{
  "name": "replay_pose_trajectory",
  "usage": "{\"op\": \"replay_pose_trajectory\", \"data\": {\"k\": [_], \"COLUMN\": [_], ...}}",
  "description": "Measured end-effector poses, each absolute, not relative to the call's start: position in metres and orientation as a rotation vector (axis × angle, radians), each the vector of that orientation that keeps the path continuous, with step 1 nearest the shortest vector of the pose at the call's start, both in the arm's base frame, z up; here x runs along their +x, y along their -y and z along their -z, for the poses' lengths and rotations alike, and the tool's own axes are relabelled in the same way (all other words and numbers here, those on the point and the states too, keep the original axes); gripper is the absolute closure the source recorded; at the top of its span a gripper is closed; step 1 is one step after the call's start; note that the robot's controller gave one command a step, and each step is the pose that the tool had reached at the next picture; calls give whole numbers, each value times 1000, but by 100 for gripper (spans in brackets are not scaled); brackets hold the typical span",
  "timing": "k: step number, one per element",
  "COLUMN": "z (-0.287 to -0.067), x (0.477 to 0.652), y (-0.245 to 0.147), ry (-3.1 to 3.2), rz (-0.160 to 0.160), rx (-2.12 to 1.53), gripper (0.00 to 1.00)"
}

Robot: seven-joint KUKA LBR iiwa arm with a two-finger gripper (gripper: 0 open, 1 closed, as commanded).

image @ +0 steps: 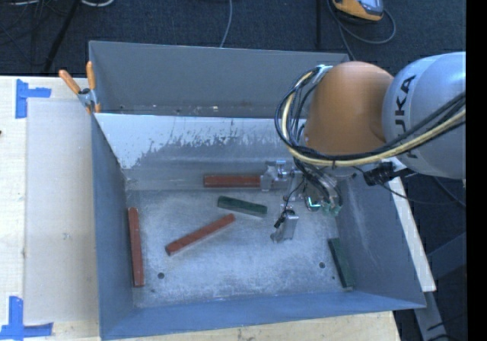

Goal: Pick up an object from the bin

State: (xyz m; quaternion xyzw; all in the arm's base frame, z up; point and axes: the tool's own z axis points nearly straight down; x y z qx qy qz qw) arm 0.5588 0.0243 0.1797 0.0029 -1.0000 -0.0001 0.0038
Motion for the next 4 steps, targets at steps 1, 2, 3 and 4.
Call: {"op": "replay_pose_trajectory", "data": {"k": [1, 2, 3, 4], "z": [-70, -72, -75, -217], "x": [619, 619, 579, 607], "y": [-55, -55, -26, -11], "ry": [3139, 3134, 3117, 3128], "rz": [1, 3, -1, -2], "rx": [270, 265, 385, 384], "gripper": [0, 100, 100, 100]}}
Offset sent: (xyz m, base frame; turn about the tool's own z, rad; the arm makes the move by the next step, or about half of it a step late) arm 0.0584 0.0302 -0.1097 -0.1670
